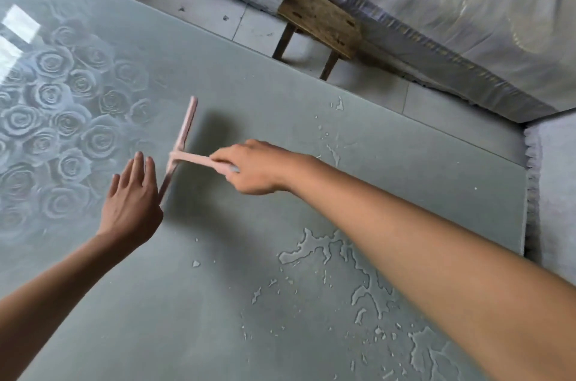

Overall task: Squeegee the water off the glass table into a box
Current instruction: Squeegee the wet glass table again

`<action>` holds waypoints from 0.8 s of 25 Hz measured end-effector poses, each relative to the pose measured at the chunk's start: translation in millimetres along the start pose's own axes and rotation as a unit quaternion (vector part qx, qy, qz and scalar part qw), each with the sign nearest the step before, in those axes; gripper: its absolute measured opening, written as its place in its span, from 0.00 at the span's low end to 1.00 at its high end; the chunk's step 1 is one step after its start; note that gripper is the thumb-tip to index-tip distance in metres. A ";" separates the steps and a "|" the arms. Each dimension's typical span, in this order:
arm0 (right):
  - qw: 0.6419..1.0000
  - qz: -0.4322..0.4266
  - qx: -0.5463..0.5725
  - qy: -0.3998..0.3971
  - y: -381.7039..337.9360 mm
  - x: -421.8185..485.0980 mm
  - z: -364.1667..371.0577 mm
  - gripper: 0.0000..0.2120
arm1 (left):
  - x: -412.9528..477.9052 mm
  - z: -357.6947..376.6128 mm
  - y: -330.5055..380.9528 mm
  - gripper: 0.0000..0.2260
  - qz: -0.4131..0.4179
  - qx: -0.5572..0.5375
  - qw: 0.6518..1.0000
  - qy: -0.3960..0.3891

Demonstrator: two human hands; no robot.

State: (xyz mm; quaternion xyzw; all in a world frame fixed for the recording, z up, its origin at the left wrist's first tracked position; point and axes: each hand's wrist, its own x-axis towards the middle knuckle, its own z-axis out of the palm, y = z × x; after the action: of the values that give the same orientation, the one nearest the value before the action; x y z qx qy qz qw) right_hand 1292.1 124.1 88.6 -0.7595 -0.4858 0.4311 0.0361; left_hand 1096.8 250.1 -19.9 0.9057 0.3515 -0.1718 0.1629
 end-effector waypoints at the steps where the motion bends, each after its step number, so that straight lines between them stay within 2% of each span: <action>1: 1.000 0.007 0.011 -0.007 1.2 6.5 4.7 0.17 | 0.7 -0.3 -3.8 0.35 -0.005 -0.001 1.000 -0.002; 6: 0.990 0.102 0.098 -0.014 61.7 -78.0 28.0 0.19 | 5.7 0.7 -4.3 0.34 0.020 0.015 0.999 -0.022; 8: 0.980 0.166 0.084 -0.067 79.9 -125.3 20.3 0.20 | 7.1 -0.5 0.4 0.34 0.033 0.021 0.998 -0.040; 10: 0.977 0.185 0.061 -0.082 83.2 -142.4 2.3 0.18 | 10.6 -3.0 6.1 0.34 0.046 0.035 0.997 -0.051; 13: 0.984 0.151 0.094 0.027 80.1 -101.6 -31.1 0.13 | 18.0 -3.0 14.7 0.33 0.070 0.041 0.996 -0.044; 15: 0.972 0.170 0.143 0.078 80.1 -56.9 -53.0 0.12 | 21.7 -3.7 19.7 0.33 0.088 0.055 0.994 -0.043; 18: 0.947 0.226 0.214 0.081 92.2 -38.7 -48.7 0.12 | 27.7 1.6 36.1 0.32 0.103 0.082 0.990 -0.044; 20: 0.947 0.254 0.180 0.079 95.2 -70.5 -16.1 0.14 | 30.0 3.8 48.2 0.31 0.120 0.095 0.987 -0.054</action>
State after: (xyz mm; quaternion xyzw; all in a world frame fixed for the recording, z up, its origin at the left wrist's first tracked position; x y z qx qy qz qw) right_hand 1359.5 25.7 97.3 -0.8702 -0.1867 0.4450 0.0991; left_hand 1150.3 232.2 -27.6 0.9423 0.2128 -0.2321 0.1140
